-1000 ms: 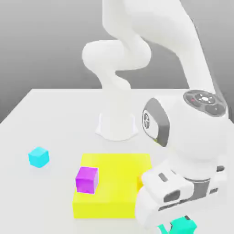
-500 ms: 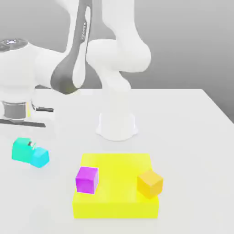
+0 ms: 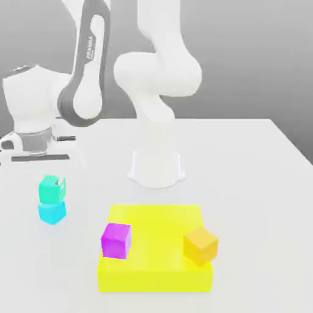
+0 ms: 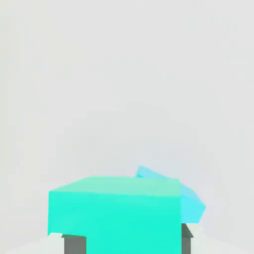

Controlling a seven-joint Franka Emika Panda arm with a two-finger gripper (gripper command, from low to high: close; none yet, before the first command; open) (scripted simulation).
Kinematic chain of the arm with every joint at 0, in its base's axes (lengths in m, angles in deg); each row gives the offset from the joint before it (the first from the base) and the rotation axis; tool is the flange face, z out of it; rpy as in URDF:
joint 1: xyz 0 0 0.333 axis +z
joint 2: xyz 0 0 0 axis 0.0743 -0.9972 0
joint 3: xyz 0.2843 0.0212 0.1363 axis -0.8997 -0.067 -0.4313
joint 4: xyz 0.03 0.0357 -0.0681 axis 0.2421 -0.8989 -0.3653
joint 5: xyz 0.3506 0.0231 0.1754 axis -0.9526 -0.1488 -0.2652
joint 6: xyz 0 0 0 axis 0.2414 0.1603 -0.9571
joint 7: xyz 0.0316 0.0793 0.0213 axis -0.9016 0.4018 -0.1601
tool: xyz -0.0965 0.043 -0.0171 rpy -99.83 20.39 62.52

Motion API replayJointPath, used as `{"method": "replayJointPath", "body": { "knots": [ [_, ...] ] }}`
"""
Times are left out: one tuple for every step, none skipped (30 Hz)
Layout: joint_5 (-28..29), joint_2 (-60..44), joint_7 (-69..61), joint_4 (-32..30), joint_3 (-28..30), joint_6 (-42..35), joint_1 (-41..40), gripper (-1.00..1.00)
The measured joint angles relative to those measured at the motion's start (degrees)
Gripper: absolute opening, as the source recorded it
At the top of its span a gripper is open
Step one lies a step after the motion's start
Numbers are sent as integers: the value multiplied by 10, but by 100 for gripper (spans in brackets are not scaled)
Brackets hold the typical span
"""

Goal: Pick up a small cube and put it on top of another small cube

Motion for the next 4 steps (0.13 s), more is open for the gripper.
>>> {"method": "replayJointPath", "body": {
  "knots": [
    [-12,-9,-8,0,-1,8,3,-100],
    [-22,-17,-15,1,-1,17,5,-100],
    [-29,-25,-20,0,-3,26,5,-100],
    [-33,-33,-23,0,-3,35,8,-100]
  ]
}}
